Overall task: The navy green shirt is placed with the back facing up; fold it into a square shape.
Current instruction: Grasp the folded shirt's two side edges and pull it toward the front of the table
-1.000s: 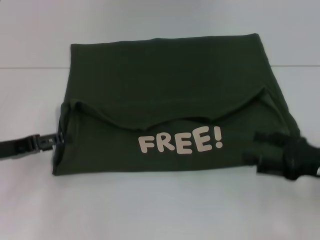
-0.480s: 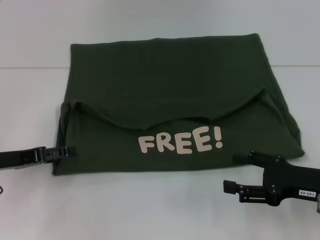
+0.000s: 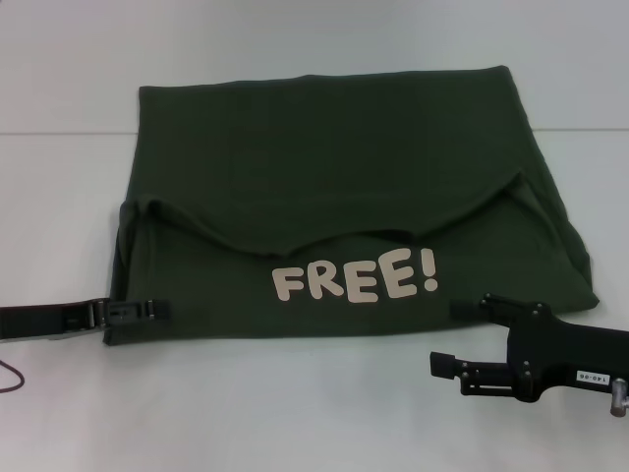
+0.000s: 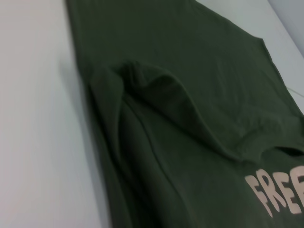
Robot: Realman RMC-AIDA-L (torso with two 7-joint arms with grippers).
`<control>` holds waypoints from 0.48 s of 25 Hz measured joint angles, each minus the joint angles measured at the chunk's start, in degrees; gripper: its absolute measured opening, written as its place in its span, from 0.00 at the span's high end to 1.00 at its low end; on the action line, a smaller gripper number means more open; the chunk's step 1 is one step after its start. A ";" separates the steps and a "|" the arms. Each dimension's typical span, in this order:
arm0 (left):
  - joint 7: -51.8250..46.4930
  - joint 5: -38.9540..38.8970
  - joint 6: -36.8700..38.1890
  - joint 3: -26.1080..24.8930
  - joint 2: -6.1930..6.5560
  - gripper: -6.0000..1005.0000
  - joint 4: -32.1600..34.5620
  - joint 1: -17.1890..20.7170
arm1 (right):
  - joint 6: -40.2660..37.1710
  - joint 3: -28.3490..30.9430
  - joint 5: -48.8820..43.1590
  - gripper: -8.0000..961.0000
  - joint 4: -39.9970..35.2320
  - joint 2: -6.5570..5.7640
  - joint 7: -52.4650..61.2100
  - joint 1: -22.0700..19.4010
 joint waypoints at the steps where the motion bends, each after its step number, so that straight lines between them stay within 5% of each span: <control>1: 0.00 -0.01 0.01 0.24 0.00 0.08 -0.17 -0.11 | 0.03 0.01 0.01 0.04 -0.02 0.02 0.06 0.06; 12: -1.40 0.18 -1.83 5.46 -0.13 0.09 -0.06 -0.88 | 0.03 0.59 0.31 0.04 -0.23 0.13 0.48 0.22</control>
